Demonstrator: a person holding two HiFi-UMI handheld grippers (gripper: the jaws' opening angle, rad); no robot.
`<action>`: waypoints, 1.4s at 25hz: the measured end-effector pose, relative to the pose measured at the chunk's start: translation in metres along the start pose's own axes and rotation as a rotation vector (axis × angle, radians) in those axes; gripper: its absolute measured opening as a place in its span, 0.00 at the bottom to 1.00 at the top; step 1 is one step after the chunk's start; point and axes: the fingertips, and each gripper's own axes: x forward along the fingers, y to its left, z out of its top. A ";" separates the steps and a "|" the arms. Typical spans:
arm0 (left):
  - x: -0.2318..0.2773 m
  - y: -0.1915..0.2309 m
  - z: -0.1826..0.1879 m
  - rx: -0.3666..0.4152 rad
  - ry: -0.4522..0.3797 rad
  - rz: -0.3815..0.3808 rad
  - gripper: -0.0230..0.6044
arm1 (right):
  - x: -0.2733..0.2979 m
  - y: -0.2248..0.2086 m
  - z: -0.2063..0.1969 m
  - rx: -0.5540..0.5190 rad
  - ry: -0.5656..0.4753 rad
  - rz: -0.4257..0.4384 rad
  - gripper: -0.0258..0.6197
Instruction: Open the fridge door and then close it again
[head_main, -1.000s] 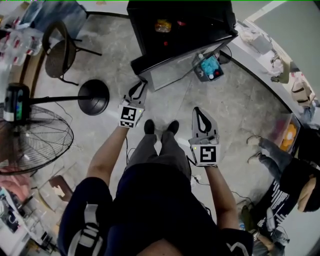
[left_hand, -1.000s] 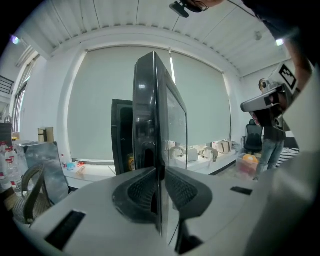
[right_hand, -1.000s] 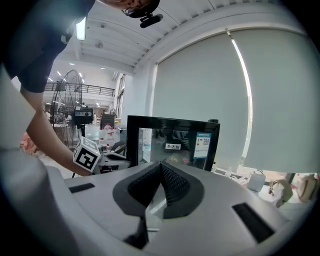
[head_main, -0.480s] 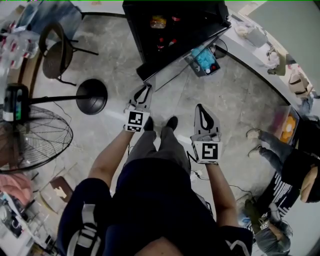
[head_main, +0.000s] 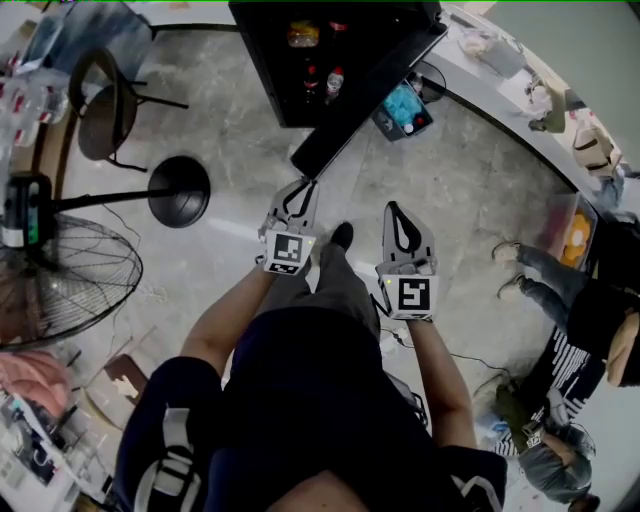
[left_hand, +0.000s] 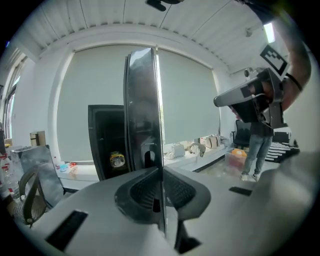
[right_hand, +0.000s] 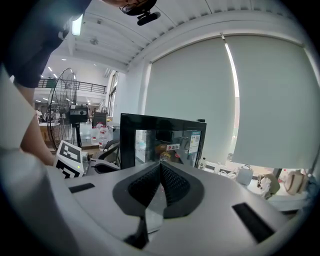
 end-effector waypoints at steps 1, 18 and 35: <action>0.000 -0.001 -0.001 -0.002 0.003 0.001 0.11 | -0.001 0.002 -0.002 0.005 0.000 -0.001 0.07; -0.005 -0.028 0.003 0.008 0.021 -0.022 0.11 | -0.017 0.001 -0.012 0.000 0.010 -0.024 0.07; -0.008 -0.056 0.001 0.058 0.048 -0.080 0.10 | -0.027 -0.008 -0.022 0.026 0.038 -0.045 0.07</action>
